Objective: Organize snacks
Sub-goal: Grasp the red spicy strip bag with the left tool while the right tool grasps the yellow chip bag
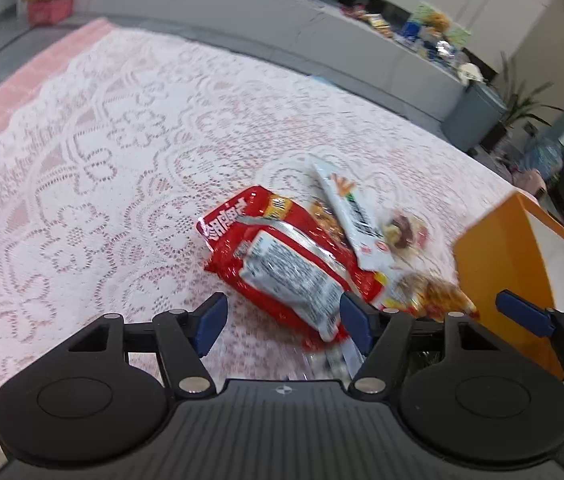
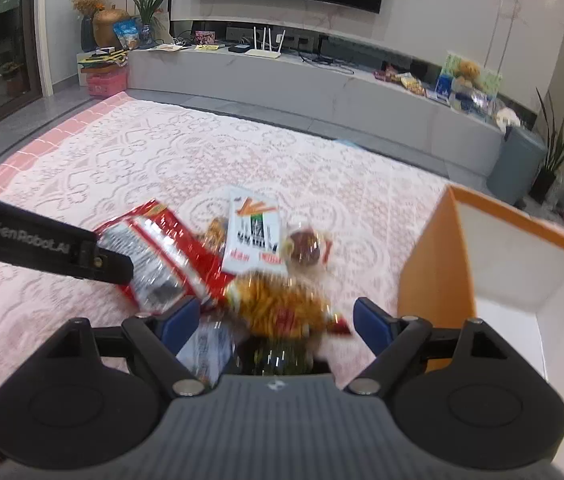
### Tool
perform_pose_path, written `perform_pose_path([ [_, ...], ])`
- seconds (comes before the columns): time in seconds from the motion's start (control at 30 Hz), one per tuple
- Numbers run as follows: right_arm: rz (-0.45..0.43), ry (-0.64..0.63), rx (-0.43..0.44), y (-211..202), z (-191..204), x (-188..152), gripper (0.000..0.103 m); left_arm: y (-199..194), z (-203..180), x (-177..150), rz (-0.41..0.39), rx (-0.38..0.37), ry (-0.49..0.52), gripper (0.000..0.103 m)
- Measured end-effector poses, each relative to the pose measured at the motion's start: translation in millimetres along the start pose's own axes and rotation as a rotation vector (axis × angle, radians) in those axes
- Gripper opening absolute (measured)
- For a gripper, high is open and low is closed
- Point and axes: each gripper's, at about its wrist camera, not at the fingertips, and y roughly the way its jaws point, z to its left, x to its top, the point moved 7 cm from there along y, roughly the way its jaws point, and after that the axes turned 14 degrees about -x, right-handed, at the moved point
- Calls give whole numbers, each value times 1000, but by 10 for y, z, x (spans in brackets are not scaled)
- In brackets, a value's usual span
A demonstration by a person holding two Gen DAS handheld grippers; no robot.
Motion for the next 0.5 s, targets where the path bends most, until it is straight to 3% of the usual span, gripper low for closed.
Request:
perform_pose_path([
  [0.13, -5, -22, -23, 207, 103, 86, 85, 136, 119, 24, -8, -2, -67, 78],
  [0.4, 35, -7, 4, 455, 171, -10, 84, 289, 148, -4, -50, -112, -116, 83],
  [0.5, 31, -9, -5, 483, 180, -26, 77, 347, 163, -6, -55, -135, -127, 84],
])
